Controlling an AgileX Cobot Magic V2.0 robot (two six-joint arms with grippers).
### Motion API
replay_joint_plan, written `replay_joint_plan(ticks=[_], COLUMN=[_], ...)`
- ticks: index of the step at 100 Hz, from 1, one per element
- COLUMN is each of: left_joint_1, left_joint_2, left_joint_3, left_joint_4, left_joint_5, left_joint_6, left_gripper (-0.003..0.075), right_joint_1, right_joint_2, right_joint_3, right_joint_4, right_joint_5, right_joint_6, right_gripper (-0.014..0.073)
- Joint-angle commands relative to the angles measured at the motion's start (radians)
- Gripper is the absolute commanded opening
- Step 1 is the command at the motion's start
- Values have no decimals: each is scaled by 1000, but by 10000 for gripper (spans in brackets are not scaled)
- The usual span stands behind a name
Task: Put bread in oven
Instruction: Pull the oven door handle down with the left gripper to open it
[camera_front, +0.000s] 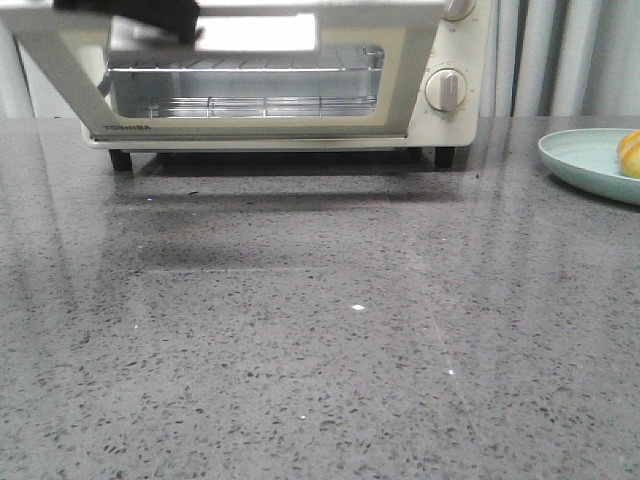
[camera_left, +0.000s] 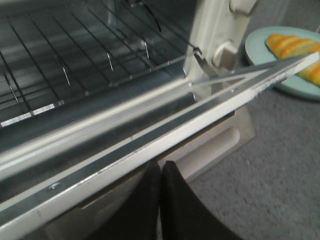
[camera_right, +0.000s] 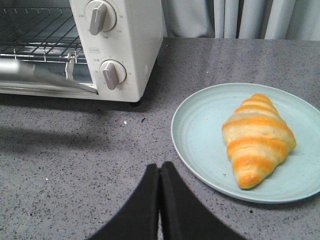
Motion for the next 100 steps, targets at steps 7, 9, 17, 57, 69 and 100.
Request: replay_joint_plan(ticks=[7, 9, 17, 57, 69, 100], left_joint_1=[6, 6, 6, 6, 6, 6], left_joint_2=[-6, -6, -6, 0, 2, -61], left_joint_3=[53, 61, 86, 96, 96, 70], left_joint_4=[6, 6, 6, 8, 8, 8], left_joint_5=[-61, -63, -73, 32, 100, 172], left_joint_6=[-9, -9, -9, -9, -9, -15], left_gripper=[-22, -22, -22, -22, -22, -22], right_joint_1=[3, 3, 3, 3, 3, 3], right_joint_2=[6, 6, 6, 6, 6, 6], right_joint_3=[-36, -36, -36, -36, -36, -67], right_joint_4=[-1, -1, -1, 1, 1, 1], right_joint_5=[-86, -86, -86, -97, -104, -84], right_joint_6=[-2, -2, -2, -2, -2, -2], right_gripper=[-48, -48, -48, -48, -48, -48])
